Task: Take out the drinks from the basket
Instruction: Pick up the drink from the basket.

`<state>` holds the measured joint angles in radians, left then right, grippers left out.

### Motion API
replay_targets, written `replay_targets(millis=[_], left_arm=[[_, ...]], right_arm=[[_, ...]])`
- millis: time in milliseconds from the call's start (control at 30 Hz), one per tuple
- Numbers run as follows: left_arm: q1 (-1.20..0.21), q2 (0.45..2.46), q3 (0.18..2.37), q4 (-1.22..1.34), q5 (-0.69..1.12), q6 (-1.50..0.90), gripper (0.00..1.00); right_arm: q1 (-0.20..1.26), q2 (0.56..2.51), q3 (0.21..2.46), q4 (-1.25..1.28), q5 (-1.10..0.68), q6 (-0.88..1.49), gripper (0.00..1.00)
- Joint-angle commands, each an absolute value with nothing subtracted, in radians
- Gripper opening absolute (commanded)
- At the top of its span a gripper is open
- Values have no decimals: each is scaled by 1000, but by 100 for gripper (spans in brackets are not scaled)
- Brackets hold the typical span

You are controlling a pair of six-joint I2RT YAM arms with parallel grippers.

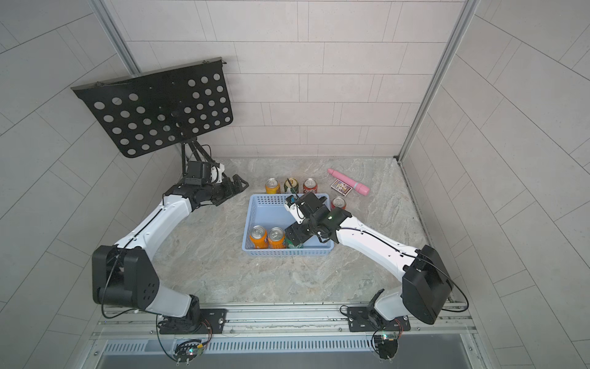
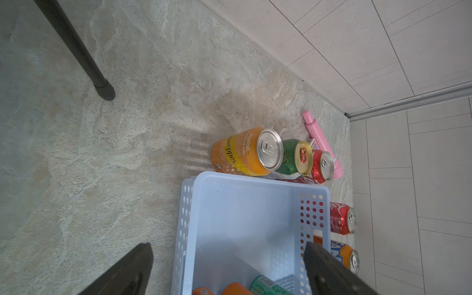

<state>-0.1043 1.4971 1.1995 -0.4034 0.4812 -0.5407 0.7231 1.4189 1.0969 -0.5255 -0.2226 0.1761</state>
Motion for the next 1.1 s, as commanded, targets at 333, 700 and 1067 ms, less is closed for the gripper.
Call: replay_targets(millis=[333,700,1067], left_arm=[[-106,1503,1197,-419,471,-517,100],[-109,1496,1197,-419,472,-517,100],[-110,1492,1197,-422,469,-517,100]], right_arm=[[775,1483,1099,-591,-189,162,88],[778,1555,1111,-578,-150,161,88],[778,1606,1105,-549,-165,172,77]])
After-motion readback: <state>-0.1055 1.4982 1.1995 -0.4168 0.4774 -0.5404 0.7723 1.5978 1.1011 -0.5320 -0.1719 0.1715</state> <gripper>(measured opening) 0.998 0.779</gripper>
